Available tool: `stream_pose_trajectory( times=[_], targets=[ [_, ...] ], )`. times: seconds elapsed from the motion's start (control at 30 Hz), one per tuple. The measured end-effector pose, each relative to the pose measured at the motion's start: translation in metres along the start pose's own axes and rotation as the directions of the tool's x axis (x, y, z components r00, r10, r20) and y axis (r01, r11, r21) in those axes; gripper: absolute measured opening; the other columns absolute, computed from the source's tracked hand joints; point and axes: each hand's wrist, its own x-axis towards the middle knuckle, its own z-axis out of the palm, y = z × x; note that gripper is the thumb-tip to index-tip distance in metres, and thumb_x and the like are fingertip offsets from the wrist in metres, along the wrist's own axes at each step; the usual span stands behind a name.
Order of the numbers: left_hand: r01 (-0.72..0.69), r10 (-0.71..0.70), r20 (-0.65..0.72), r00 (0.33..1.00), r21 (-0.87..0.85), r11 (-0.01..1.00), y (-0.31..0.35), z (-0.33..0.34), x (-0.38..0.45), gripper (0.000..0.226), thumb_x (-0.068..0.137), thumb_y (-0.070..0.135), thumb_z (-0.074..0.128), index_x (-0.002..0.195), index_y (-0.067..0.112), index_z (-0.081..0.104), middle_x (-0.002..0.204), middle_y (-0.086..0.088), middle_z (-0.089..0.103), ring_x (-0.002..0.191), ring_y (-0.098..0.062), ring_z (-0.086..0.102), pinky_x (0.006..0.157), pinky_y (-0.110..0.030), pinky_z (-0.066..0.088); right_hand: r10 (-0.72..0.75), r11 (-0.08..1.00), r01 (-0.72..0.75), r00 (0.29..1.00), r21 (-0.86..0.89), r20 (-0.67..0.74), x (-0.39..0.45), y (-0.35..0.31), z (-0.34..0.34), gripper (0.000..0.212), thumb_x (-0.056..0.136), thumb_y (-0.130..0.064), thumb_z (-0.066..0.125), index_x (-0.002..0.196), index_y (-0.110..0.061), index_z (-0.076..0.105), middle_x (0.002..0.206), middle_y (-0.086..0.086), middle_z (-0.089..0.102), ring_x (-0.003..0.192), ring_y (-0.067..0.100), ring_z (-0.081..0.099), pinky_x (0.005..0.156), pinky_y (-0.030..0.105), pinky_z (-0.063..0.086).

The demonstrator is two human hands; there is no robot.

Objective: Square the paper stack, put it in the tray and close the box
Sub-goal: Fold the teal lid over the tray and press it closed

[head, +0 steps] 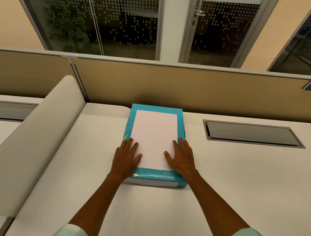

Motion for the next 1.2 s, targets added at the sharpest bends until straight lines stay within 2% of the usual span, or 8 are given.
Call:
stream_pose_trajectory(
  times=[0.1, 0.23, 0.3, 0.37, 0.47, 0.83, 1.0, 1.2],
  targets=[
    [0.003, -0.003, 0.009, 1.000, 0.006, 1.000, -0.001, 0.000, 0.006, 0.066, 0.095, 0.055, 0.035, 0.151, 0.020, 0.028, 0.163, -0.005, 0.015, 0.150, -0.026, 0.016, 0.120, -0.045, 0.025, 0.012, 1.000, -0.012, 1.000, -0.001, -0.009, 0.003, -0.001, -0.001, 0.078, 0.085, -0.070, 0.032, 0.148, -0.023, 0.023, 0.161, 0.002, 0.012, 0.148, 0.027, 0.009, 0.120, 0.045, 0.014],
    [0.015, -0.015, 0.069, 0.998, 0.002, 1.000, -0.002, 0.000, 0.023, 0.071, 0.094, 0.058, 0.034, 0.153, 0.022, 0.018, 0.165, -0.004, 0.003, 0.152, -0.025, 0.005, 0.122, -0.048, 0.014, 0.026, 1.000, -0.026, 0.998, -0.011, -0.057, 0.013, -0.002, -0.009, 0.075, 0.085, -0.071, 0.033, 0.142, -0.023, 0.034, 0.155, 0.004, 0.027, 0.142, 0.027, 0.025, 0.118, 0.046, 0.022],
    [0.015, -0.017, 0.097, 0.995, 0.023, 1.000, -0.003, -0.001, 0.032, 0.073, 0.094, 0.059, 0.033, 0.154, 0.022, 0.014, 0.165, -0.004, -0.002, 0.153, -0.025, 0.002, 0.122, -0.048, 0.010, 0.034, 0.999, -0.035, 0.999, -0.028, -0.043, 0.022, -0.002, -0.012, 0.075, 0.086, -0.070, 0.030, 0.144, -0.023, 0.030, 0.158, 0.004, 0.020, 0.145, 0.027, 0.019, 0.120, 0.048, 0.015],
    [0.011, -0.015, 0.110, 0.994, 0.037, 0.999, -0.004, -0.001, 0.041, 0.074, 0.094, 0.059, 0.032, 0.154, 0.021, 0.011, 0.165, -0.006, -0.004, 0.153, -0.026, -0.001, 0.122, -0.048, 0.008, 0.038, 0.997, -0.039, 0.999, -0.061, -0.013, 0.029, -0.001, -0.011, 0.079, 0.087, -0.071, 0.026, 0.150, -0.024, 0.017, 0.162, 0.002, 0.002, 0.149, 0.028, 0.004, 0.120, 0.050, 0.005],
    [0.012, -0.014, 0.108, 0.994, 0.017, 1.000, -0.007, -0.001, 0.055, 0.074, 0.095, 0.057, 0.032, 0.154, 0.019, 0.010, 0.165, -0.008, -0.006, 0.152, -0.027, -0.001, 0.122, -0.047, 0.009, 0.035, 0.996, -0.035, 0.999, -0.078, -0.003, 0.039, 0.001, -0.007, 0.084, 0.087, -0.071, 0.024, 0.152, -0.022, 0.003, 0.161, 0.002, -0.010, 0.149, 0.027, -0.006, 0.120, 0.051, 0.002],
    [0.003, -0.001, 0.061, 0.998, -0.035, 0.999, -0.015, 0.005, 0.083, 0.073, 0.095, 0.055, 0.036, 0.154, 0.016, 0.015, 0.165, -0.010, 0.000, 0.152, -0.029, 0.002, 0.123, -0.047, 0.017, 0.026, 1.000, -0.025, 0.998, 0.009, -0.065, 0.058, 0.002, 0.008, 0.087, 0.085, -0.072, 0.026, 0.151, -0.020, 0.005, 0.162, 0.003, -0.003, 0.149, 0.026, 0.001, 0.120, 0.044, 0.008],
    [0.011, -0.011, -0.002, 1.000, -0.027, 1.000, -0.013, 0.013, 0.084, 0.071, 0.096, 0.054, 0.036, 0.153, 0.016, 0.019, 0.164, -0.010, 0.004, 0.152, -0.028, 0.005, 0.122, -0.048, 0.016, 0.013, 1.000, -0.013, 0.998, 0.005, -0.065, 0.060, 0.004, 0.009, 0.089, 0.083, -0.073, 0.028, 0.151, -0.019, 0.006, 0.162, 0.004, -0.003, 0.149, 0.027, 0.002, 0.120, 0.045, 0.008],
    [0.013, -0.012, 0.024, 1.000, -0.013, 1.000, -0.014, 0.011, 0.084, 0.071, 0.095, 0.054, 0.036, 0.153, 0.016, 0.019, 0.165, -0.010, 0.003, 0.152, -0.029, 0.004, 0.121, -0.050, 0.013, 0.010, 0.999, -0.012, 0.999, -0.043, -0.036, 0.060, 0.002, 0.006, 0.092, 0.082, -0.076, 0.026, 0.151, -0.020, 0.005, 0.162, 0.004, -0.005, 0.149, 0.027, -0.002, 0.119, 0.050, 0.003]
  ],
)
